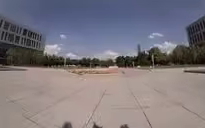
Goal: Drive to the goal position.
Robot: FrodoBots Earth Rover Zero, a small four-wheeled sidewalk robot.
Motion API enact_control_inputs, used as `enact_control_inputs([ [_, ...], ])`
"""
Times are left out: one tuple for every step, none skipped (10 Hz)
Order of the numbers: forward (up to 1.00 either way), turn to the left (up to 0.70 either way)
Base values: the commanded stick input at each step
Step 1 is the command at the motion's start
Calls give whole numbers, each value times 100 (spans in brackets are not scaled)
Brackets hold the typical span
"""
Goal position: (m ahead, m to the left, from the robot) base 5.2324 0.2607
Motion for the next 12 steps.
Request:
enact_control_inputs([
  [100, 0],
  [100, 0],
  [100, 0],
  [100, 0],
  [100, 0],
  [100, 0],
  [100, 0],
  [100, 0],
  [100, 0],
  [100, 0],
  [100, 0],
  [100, 0],
])
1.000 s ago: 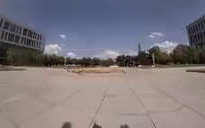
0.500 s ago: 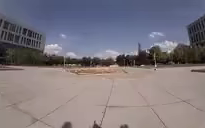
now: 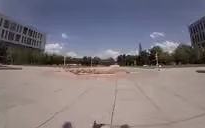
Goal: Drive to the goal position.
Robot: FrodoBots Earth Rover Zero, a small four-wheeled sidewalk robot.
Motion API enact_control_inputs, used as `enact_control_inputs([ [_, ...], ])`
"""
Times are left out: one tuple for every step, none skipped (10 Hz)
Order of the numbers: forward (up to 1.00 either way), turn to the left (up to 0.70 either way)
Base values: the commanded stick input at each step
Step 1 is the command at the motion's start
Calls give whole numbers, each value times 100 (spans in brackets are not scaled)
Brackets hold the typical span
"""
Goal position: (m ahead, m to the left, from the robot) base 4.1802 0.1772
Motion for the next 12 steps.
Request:
enact_control_inputs([
  [100, 0],
  [100, 0],
  [100, 0],
  [100, 0],
  [100, 0],
  [100, 0],
  [100, 0],
  [100, 0],
  [100, 0],
  [100, 0],
  [100, 0],
  [100, 0],
])
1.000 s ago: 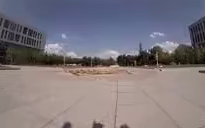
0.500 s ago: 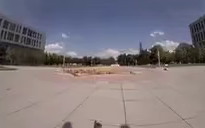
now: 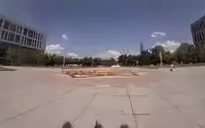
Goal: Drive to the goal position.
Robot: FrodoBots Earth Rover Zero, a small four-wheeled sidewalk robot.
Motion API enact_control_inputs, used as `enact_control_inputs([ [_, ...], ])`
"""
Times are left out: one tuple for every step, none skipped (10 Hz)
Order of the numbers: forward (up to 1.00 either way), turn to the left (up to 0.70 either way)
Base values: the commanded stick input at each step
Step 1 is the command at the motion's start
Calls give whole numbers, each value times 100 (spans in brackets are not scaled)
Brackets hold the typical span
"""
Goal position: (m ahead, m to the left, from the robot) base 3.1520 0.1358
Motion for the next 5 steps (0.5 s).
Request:
enact_control_inputs([
  [100, 0],
  [100, 0],
  [100, 0],
  [100, 0],
  [100, 0],
])
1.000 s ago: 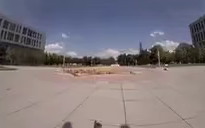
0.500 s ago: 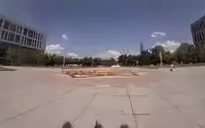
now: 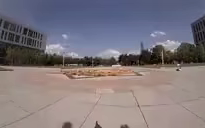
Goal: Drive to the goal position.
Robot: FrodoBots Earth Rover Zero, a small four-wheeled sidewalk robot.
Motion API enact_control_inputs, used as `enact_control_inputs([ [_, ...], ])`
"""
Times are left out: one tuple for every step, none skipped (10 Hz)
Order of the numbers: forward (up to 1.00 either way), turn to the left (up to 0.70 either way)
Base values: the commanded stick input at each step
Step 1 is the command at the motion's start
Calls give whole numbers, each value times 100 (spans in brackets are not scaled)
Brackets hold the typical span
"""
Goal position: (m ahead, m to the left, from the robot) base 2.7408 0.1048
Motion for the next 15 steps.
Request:
enact_control_inputs([
  [100, 0],
  [100, 0],
  [100, 0],
  [100, 0],
  [100, 0],
  [100, 0],
  [100, 0],
  [100, 0],
  [100, 0],
  [100, 0],
  [100, 0],
  [100, 0],
  [100, 0],
  [100, 0],
  [100, 0],
])
